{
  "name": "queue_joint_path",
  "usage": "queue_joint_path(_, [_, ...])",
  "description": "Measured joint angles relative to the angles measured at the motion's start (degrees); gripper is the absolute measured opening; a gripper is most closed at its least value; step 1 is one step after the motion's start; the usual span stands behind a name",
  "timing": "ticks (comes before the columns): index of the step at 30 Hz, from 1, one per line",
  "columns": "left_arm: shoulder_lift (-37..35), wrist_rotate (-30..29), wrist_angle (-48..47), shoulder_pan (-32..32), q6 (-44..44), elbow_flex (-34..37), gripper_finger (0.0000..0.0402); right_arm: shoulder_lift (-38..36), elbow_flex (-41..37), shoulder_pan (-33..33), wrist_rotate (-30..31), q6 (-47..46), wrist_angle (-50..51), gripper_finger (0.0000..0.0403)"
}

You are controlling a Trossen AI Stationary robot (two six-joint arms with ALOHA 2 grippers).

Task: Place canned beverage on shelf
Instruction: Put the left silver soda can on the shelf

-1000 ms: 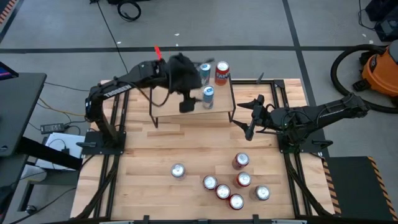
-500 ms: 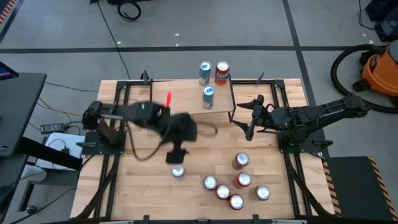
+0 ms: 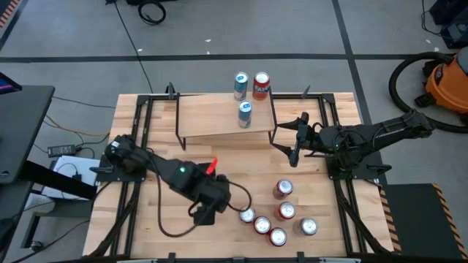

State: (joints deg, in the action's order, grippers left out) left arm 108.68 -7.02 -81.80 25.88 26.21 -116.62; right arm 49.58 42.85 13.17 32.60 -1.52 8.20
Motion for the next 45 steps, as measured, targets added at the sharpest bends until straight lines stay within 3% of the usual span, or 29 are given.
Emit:
queue_joint_path(4, [1.9,-2.9,-0.1,1.1,-0.7,0.0,0.0314,0.0,0.0,0.0,0.0,1.7,-0.6,0.0349])
queue_joint_path(17, [3.3,-2.7,1.6,2.4,2.0,0.0,0.0314,0.0,0.0,-0.2,0.2,6.5,-3.9,0.0349])
queue_joint_path(45, [5.8,-3.3,0.6,3.0,6.7,0.0,0.0314,0.0,0.0,-0.2,-0.3,6.3,-3.9,0.0349])
